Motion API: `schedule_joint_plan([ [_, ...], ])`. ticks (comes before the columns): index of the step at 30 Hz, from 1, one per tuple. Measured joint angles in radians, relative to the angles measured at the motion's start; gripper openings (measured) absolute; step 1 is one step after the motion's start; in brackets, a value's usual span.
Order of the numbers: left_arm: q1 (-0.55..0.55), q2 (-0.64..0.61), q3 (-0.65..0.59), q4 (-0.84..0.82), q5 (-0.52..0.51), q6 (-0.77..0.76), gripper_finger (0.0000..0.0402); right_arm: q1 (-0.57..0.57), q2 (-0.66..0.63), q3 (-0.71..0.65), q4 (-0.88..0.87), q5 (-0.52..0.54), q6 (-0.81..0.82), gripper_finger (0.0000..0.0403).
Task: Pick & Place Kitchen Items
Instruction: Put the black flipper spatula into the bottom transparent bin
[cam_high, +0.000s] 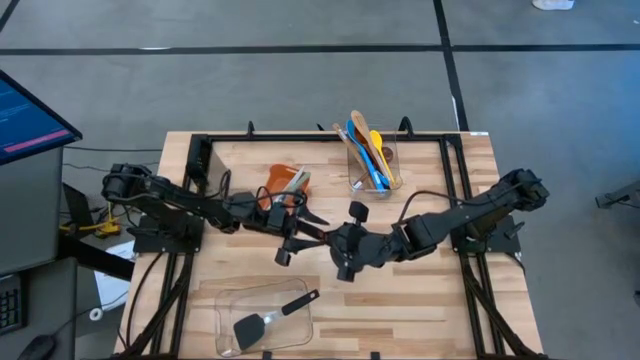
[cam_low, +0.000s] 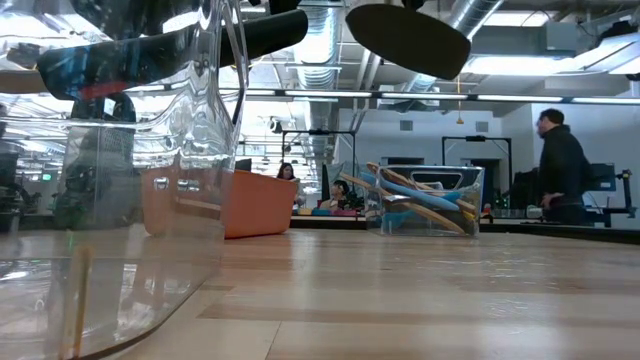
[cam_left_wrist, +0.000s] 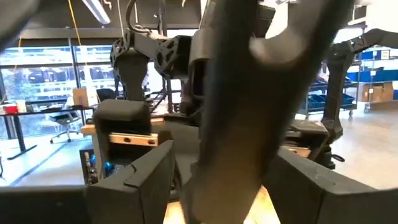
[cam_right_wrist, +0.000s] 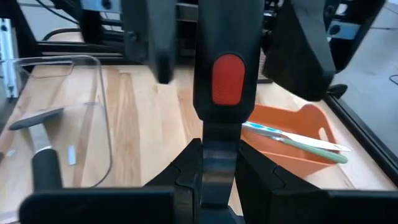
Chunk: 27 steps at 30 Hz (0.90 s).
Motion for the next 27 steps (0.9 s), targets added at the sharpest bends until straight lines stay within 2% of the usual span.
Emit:
schedule_joint_plan([
  [8,0.000,0.000,0.000,-0.003,0.000,0.000,0.0204,0.000,0.000,0.000,0.000,0.003,0.000,0.0061],
  [21,0.000,0.000,-0.001,-0.006,-0.004,-0.002,0.0081,-0.001,0.000,0.000,0.000,0.009,0.008,0.0061],
  [27,0.000,0.000,-0.001,-0.007,-0.004,-0.009,0.0081,-0.001,0.000,0.000,0.000,0.009,0.008,0.0061],
])
